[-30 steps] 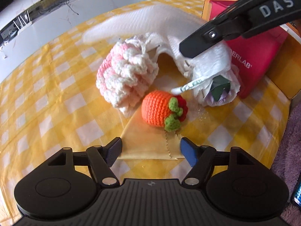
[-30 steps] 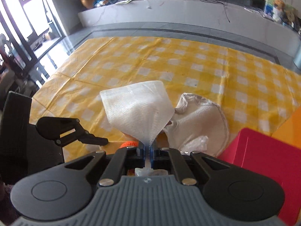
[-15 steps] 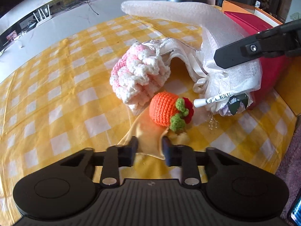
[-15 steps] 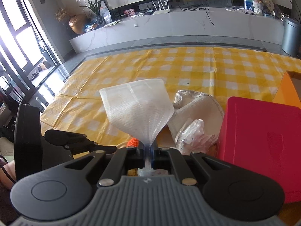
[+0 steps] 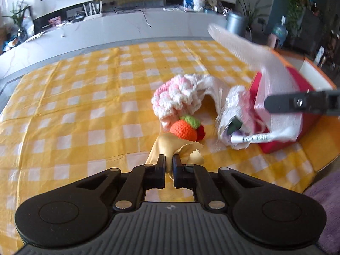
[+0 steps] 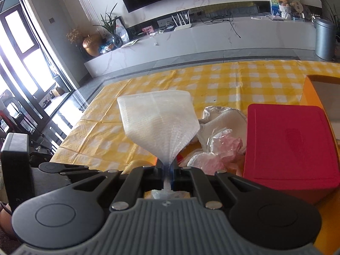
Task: Organize soft objects
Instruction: 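Grasp the beige cloth with the left gripper while the right gripper lifts the mesh bag, then carry both items over the box and release them inside with both grippers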
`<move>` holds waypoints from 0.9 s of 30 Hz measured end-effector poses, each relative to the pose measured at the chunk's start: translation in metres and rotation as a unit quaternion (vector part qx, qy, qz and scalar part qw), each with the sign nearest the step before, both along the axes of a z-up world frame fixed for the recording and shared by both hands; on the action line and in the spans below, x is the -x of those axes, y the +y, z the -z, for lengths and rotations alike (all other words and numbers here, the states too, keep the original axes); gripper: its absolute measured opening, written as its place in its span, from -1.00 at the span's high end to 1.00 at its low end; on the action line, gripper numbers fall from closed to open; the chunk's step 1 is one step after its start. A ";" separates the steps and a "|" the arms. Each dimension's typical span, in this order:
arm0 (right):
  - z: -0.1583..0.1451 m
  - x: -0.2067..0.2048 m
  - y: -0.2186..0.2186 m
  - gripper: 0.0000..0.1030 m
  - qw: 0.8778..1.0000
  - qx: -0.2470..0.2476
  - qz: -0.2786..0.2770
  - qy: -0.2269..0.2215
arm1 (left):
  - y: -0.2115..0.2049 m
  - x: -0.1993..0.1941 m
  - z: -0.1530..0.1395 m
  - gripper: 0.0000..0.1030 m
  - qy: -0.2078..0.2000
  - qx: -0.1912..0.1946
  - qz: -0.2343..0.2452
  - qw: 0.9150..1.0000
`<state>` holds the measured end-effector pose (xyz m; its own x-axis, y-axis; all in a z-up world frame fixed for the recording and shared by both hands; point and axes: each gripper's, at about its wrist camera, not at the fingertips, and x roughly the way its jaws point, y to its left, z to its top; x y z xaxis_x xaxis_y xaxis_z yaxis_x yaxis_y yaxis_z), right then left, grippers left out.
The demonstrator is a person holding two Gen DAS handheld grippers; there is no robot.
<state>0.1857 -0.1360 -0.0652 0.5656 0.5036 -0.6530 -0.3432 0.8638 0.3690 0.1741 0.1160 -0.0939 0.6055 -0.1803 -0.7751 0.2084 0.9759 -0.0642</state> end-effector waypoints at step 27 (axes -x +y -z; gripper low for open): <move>-0.040 0.111 -0.150 0.96 0.988 -0.058 0.123 -0.068 | -0.136 0.066 -0.110 0.86 -0.114 0.115 0.061 0.985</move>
